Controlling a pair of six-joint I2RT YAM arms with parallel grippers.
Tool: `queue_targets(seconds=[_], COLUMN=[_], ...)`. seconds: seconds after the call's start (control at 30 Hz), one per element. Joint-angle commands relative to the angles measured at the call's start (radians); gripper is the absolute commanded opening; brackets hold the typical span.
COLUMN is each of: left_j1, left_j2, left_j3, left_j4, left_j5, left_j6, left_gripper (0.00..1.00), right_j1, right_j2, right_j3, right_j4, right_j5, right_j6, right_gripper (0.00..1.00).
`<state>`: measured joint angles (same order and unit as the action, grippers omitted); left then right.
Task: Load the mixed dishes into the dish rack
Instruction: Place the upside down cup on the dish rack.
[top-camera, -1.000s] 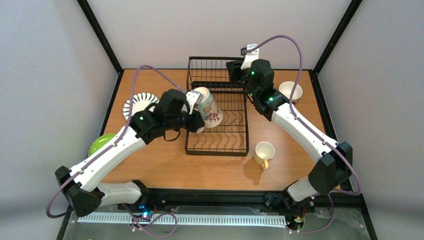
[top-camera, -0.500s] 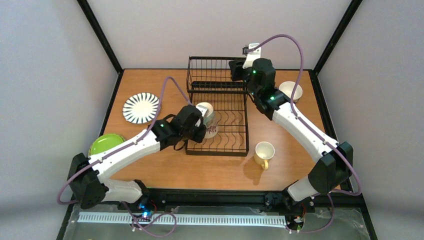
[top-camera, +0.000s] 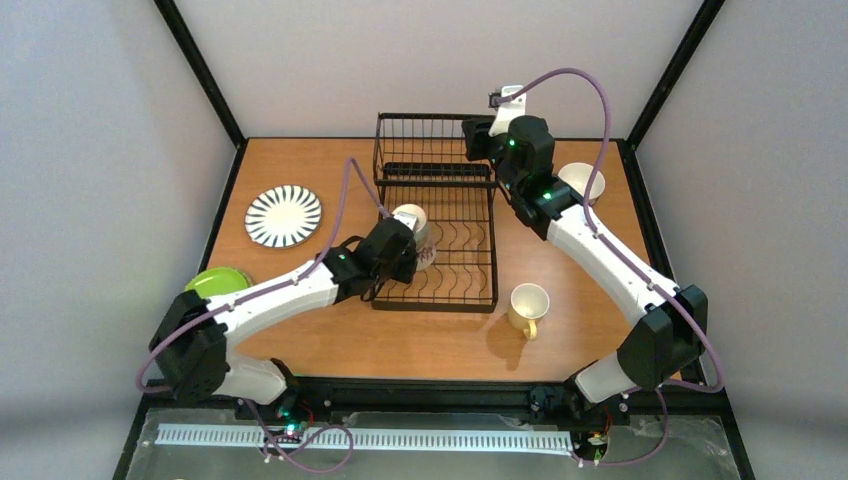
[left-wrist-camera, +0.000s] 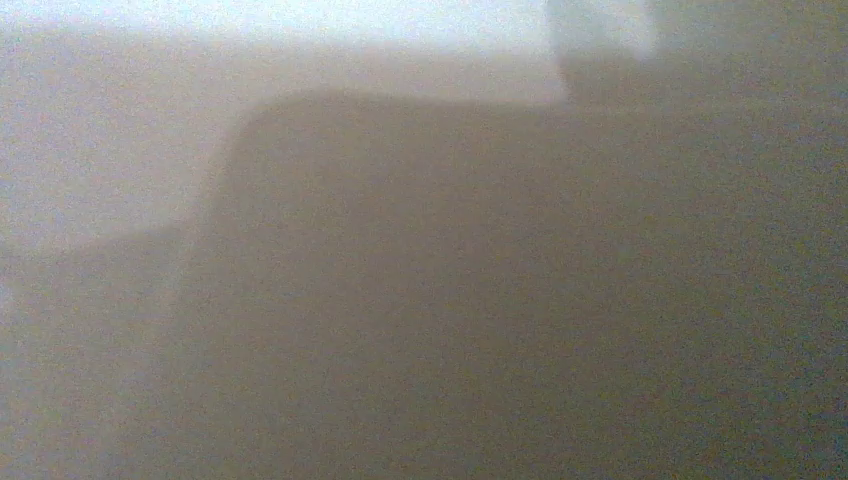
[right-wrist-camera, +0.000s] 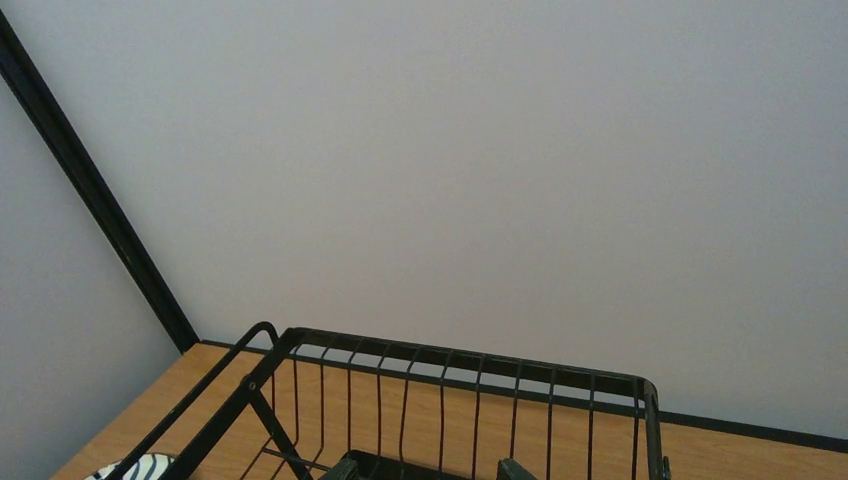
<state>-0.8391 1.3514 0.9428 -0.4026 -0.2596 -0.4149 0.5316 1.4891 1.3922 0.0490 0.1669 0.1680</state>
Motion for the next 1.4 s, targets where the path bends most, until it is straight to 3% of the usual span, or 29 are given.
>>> queue_targets(seconds=[0.0, 0.47, 0.77, 1.37], left_j1=[-0.009, 0.010, 0.040, 0.075], left_j2=[0.037, 0.204, 0.235, 0.346], left_j3=[0.025, 0.058, 0.045, 0.106], left_j4=[0.181, 0.255, 0.347, 0.382], left_j5=[-0.059, -0.152, -0.219, -0.224], left_j6=[-0.021, -0.114, -0.185, -0.226], left_gripper=[0.00, 0.00, 0.00, 0.00], right_j1=[-0.014, -0.023, -0.024, -0.025], right_j2=[-0.023, -0.031, -0.034, -0.041], right_j3=[-0.014, -0.031, -0.044, -0.051], right_j4=[0.004, 0.012, 0.017, 0.015], right_j5=[0.004, -0.006, -0.012, -0.017], right_j6=[-0.009, -0.005, -0.005, -0.002], right_gripper=[0.80, 0.80, 0.80, 0.80])
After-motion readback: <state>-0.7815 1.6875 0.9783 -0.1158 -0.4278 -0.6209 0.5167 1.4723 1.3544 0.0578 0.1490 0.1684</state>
